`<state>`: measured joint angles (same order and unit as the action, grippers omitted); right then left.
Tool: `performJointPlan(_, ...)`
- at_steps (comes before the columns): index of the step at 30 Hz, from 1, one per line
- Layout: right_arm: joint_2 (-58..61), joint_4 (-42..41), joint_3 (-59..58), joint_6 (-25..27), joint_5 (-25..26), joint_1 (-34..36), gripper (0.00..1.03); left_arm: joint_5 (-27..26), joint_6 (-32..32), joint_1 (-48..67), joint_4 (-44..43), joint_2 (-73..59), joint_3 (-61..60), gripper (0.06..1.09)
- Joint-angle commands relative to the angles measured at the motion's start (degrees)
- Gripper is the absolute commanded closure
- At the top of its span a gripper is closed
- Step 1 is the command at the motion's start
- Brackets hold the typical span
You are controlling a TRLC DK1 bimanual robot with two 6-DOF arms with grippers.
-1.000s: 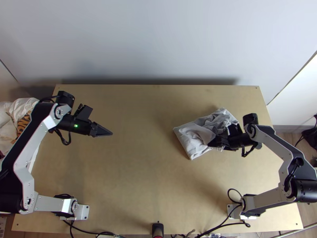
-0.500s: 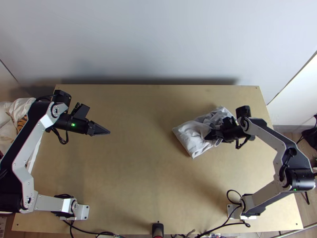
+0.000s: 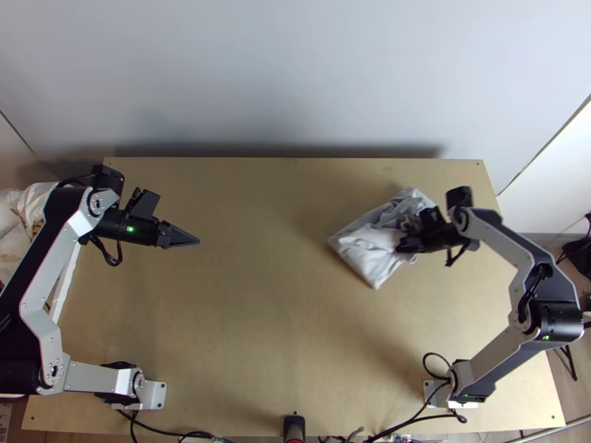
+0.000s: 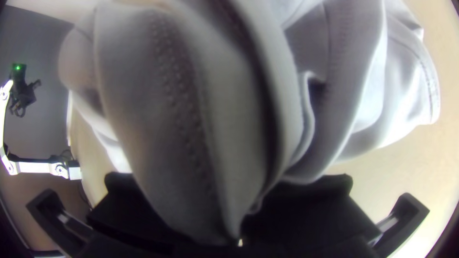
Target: Fold the t-shirt
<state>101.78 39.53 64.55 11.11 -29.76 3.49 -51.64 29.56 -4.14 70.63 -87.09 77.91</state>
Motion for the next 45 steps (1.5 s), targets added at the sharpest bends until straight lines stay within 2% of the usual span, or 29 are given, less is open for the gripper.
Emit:
performJointPlan(1,2.8,3.4,6.9,7.3,3.8,8.3,1.0,0.0,0.1,-1.7,0.0,-0.4,0.6,1.05)
performJointPlan(17,8.5,4.9,16.0,22.0,15.7,20.2,1.0,0.0,0.5,-3.2,0.3,-0.2,0.9,1.05)
performJointPlan(23,12.4,4.1,22.3,21.4,15.9,22.7,1.0,-0.3,1.9,-2.6,0.4,1.0,-2.6,1.05)
performJointPlan(34,16.2,-2.2,29.3,19.0,14.6,17.1,1.0,-0.8,1.9,-3.6,-0.5,3.5,-5.4,1.05)
performJointPlan(40,20.2,-2.8,34.1,20.4,14.6,15.1,1.0,-0.7,2.3,-5.8,-0.9,3.5,-7.0,1.05)
performJointPlan(45,22.7,-2.8,35.3,23.5,14.7,14.7,1.0,-0.8,2.6,-5.4,-0.9,3.5,-8.6,1.05)
